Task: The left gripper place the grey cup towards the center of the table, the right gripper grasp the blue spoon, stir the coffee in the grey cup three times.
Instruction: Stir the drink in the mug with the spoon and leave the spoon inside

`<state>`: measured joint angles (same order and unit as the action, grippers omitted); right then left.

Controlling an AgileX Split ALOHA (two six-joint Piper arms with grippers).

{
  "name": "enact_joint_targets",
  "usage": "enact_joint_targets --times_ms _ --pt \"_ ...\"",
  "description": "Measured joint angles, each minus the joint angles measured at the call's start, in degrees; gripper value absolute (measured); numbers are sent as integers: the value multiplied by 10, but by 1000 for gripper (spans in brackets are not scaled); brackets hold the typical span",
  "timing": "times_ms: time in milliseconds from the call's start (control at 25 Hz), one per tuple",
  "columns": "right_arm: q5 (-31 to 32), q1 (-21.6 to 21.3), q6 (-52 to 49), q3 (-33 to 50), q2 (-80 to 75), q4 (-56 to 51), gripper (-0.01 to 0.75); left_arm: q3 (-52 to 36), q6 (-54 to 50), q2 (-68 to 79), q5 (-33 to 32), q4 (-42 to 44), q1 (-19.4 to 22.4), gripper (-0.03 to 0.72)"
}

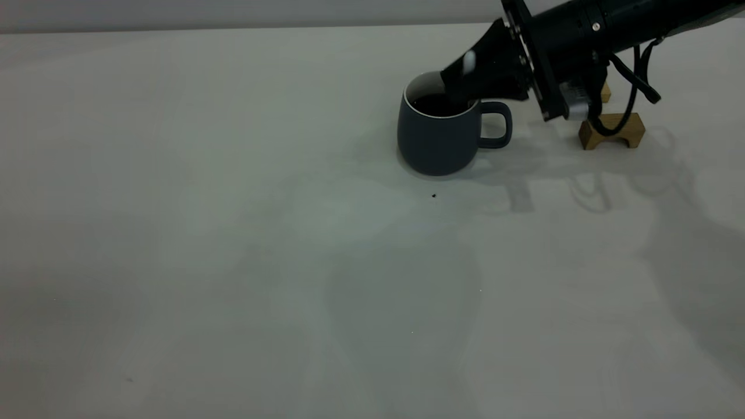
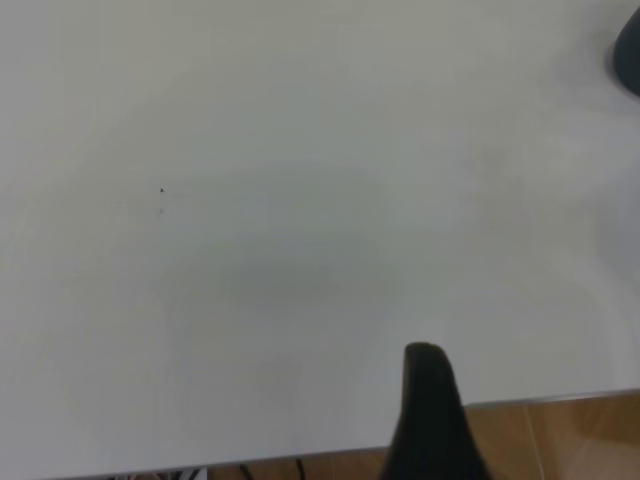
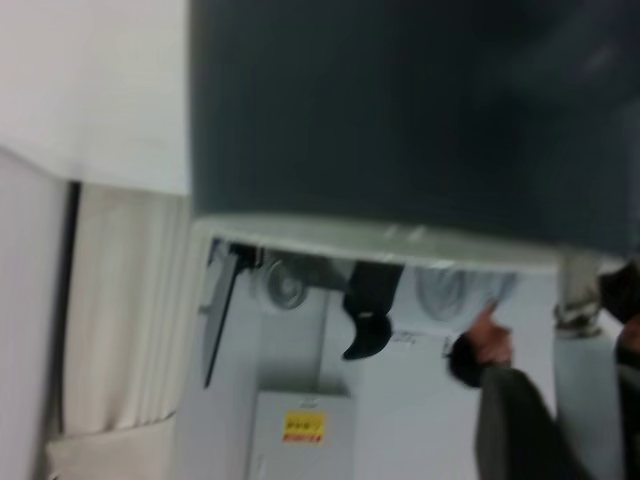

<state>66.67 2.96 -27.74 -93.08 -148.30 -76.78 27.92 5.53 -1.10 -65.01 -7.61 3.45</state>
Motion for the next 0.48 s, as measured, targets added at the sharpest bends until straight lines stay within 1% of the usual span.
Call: enact_joint_targets --times_ms 240,320,360,480 --pt "-1 0 -1 0 41 62 531 0 0 0 0 0 0 585" --pt "0 0 -1 0 59 94 590 0 0 0 0 0 0 585" --pt "0 0 -1 0 69 110 606 0 0 0 0 0 0 585" --pt "2 0 -1 1 98 183 613 0 0 0 0 0 0 585"
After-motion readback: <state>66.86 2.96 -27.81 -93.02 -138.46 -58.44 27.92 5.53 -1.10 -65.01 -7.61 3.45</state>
